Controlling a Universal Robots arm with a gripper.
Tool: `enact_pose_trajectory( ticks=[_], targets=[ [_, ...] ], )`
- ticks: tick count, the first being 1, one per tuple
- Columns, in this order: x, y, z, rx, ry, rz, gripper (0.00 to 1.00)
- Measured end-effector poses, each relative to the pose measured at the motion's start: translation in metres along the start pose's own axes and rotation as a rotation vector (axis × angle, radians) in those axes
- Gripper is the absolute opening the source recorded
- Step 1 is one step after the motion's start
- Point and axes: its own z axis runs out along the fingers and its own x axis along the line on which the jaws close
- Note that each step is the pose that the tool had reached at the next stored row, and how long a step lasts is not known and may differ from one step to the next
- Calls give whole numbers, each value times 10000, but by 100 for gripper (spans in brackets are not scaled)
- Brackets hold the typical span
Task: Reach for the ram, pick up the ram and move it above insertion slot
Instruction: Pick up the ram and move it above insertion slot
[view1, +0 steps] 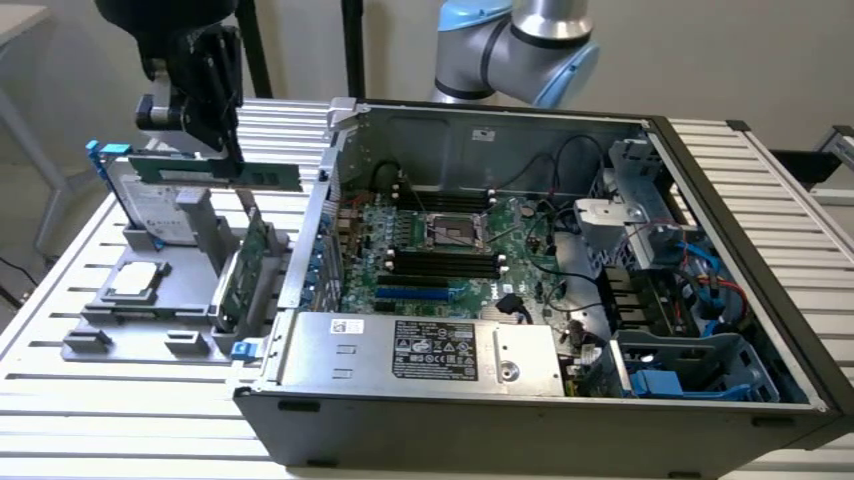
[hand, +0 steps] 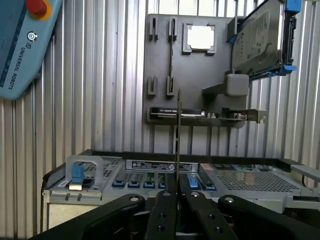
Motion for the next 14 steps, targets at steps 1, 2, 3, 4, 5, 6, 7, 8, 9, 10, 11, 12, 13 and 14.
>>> enact_pose_trajectory(
  ticks=[1, 2, 3, 4, 5, 6, 7, 8, 9, 10, 11, 12, 13, 14],
  targets=[
    [-5, -29, -1, 1, -13, 0, 13],
    [-10, -58, -3, 1, -27, 0, 13],
    [-15, -87, -5, 1, -40, 0, 13],
    [-21, -117, -6, 2, -53, 0, 13],
    [-26, -147, -8, 2, -67, 0, 13],
    [-32, -177, -9, 2, -80, -1, 13],
    [-37, -207, -10, 3, -95, -1, 13],
    [-42, -236, -11, 4, -109, -1, 13],
    [-47, -264, -13, 4, -121, -2, 13],
    [-53, -296, -14, 4, -136, -2, 13],
    [-59, -325, -15, 5, -151, -2, 13],
    [-65, -354, -16, 5, -162, -2, 13],
    [-71, -384, -18, 5, -172, -2, 13],
    [-77, -414, -17, 6, -184, -2, 13]
  ],
)
